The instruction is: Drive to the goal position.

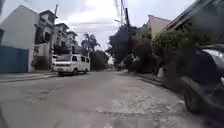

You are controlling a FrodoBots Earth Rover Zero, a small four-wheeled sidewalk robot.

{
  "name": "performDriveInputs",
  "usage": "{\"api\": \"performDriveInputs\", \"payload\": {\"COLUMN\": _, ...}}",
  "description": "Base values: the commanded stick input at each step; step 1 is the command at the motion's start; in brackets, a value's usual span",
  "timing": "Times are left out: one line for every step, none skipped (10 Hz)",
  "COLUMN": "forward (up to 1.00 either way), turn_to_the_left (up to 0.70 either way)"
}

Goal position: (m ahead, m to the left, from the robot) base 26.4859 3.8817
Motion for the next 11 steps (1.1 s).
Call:
{"api": "performDriveInputs", "payload": {"forward": 0.7, "turn_to_the_left": 0.0}}
{"api": "performDriveInputs", "payload": {"forward": 0.7, "turn_to_the_left": 0.0}}
{"api": "performDriveInputs", "payload": {"forward": 0.7, "turn_to_the_left": 0.0}}
{"api": "performDriveInputs", "payload": {"forward": 0.7, "turn_to_the_left": -0.19}}
{"api": "performDriveInputs", "payload": {"forward": 0.7, "turn_to_the_left": -0.35}}
{"api": "performDriveInputs", "payload": {"forward": 0.7, "turn_to_the_left": -0.35}}
{"api": "performDriveInputs", "payload": {"forward": 0.7, "turn_to_the_left": -0.35}}
{"api": "performDriveInputs", "payload": {"forward": 0.7, "turn_to_the_left": -0.35}}
{"api": "performDriveInputs", "payload": {"forward": 0.7, "turn_to_the_left": -0.08}}
{"api": "performDriveInputs", "payload": {"forward": 0.7, "turn_to_the_left": 0.0}}
{"api": "performDriveInputs", "payload": {"forward": 0.7, "turn_to_the_left": 0.0}}
